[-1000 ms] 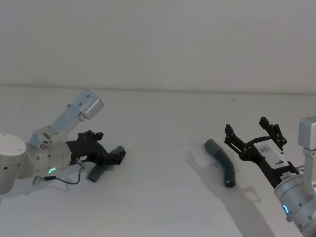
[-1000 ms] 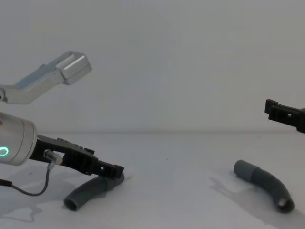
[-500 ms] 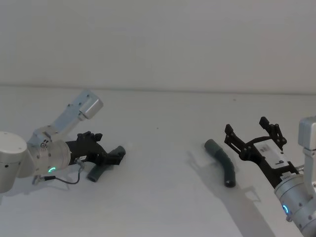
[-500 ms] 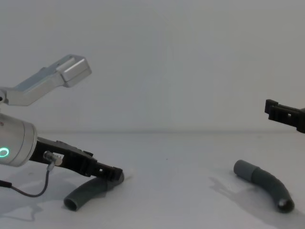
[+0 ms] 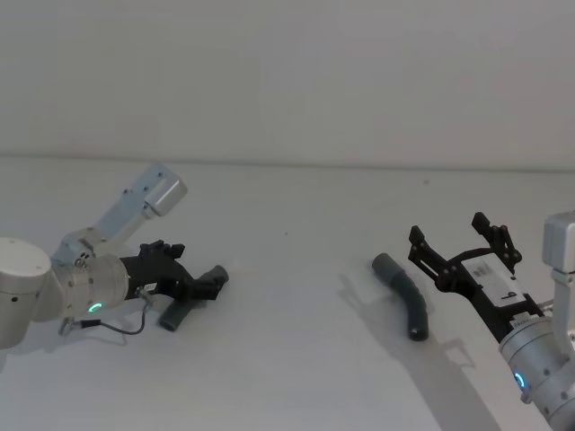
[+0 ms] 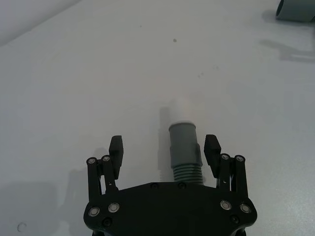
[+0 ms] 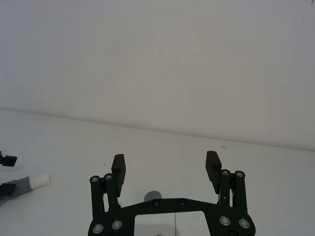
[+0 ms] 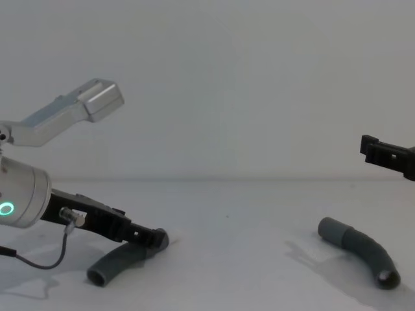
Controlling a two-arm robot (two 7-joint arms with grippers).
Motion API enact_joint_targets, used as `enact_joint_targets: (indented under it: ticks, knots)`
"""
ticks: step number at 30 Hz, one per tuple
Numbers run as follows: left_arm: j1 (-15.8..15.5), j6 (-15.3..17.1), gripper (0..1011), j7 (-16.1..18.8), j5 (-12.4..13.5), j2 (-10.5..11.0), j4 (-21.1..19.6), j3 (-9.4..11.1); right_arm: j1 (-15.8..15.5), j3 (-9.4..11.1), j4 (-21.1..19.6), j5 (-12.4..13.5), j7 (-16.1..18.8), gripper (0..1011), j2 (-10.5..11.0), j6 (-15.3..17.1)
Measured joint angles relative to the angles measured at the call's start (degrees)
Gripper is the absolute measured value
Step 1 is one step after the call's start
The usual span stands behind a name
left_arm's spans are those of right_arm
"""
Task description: Use both hands to pick up one end of the pipe from the table, align the ends, and insert them.
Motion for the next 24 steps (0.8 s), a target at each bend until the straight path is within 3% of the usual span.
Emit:
enact_joint_targets:
  ticks: [14, 21, 24]
  knots:
    - [-0.09, 0.45, 964, -0.28, 0.27, 0.03, 0.42, 0.22, 0.00, 0.00, 0.00, 0.00, 0.00, 1001, 0.00, 0.00]
    - [-0.13, 0.52, 792, -0.32, 0.32, 0.02, 0.49, 0.26, 0.00, 0.00, 0.00, 0.00, 0.00, 1001, 0.00, 0.00]
    - [-0.13, 0.53, 671, -0.34, 0.34, 0.03, 0.50, 0.28, 0.00, 0.00, 0.00, 0.00, 0.00, 1001, 0.00, 0.00]
